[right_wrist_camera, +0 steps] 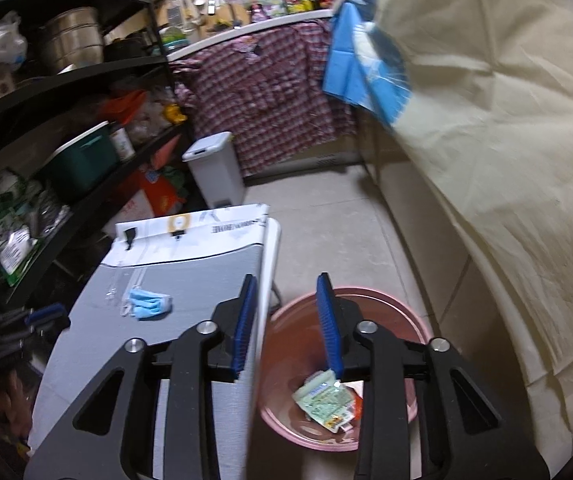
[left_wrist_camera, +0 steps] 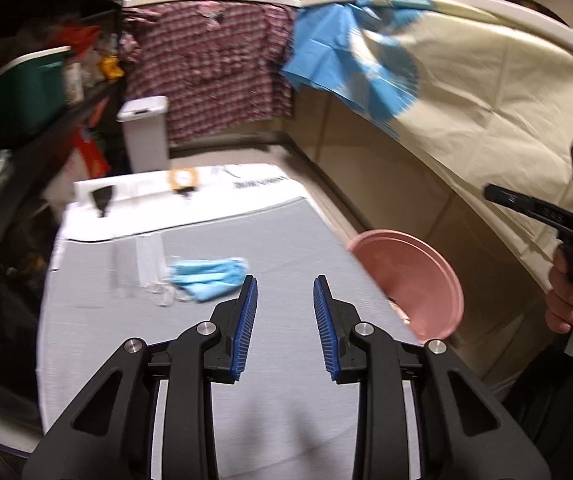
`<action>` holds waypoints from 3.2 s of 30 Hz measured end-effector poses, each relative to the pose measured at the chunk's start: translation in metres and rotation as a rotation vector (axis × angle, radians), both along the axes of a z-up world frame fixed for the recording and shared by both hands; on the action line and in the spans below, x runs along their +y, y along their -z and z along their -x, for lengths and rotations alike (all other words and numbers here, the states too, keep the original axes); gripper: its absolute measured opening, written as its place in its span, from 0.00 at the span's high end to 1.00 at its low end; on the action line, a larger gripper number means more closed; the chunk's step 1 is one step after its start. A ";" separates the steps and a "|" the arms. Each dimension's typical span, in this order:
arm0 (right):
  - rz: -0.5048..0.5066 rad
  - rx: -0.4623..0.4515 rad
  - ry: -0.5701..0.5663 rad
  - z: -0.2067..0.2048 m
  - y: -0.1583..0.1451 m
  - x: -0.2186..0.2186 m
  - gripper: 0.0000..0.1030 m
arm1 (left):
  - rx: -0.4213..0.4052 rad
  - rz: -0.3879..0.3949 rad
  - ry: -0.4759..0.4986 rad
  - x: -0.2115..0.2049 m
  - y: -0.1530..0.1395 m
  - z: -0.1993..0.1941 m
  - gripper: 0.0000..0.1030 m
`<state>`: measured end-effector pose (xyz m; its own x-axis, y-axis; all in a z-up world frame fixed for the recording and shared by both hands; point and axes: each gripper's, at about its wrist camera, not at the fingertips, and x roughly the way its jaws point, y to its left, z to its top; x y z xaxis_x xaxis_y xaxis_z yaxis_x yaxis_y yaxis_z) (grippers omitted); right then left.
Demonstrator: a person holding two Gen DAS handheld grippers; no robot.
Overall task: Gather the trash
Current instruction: 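Move the right gripper to the blue mask while the left approaches the clear tubes, then grasp the blue face mask with the right gripper while the left grasps a clear tube, then lift and carry the mask and clear tube over the pink bin with both grippers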
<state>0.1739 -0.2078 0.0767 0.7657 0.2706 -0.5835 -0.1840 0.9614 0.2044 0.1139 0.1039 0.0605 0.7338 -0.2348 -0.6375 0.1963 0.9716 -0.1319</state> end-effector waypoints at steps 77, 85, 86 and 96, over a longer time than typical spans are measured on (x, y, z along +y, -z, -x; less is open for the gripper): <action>0.225 0.194 -0.536 -0.113 0.138 0.242 0.86 | 0.132 0.003 -0.282 0.130 0.107 -0.115 0.99; 0.233 0.173 -0.503 -0.099 0.123 0.231 0.86 | 0.101 -0.008 -0.279 0.120 0.087 -0.097 0.99; 0.232 0.171 -0.496 -0.097 0.121 0.229 0.86 | 0.095 -0.012 -0.281 0.119 0.085 -0.095 0.99; 0.227 0.154 -0.433 -0.076 0.099 0.201 0.86 | 0.034 0.006 -0.348 0.123 0.050 -0.062 0.99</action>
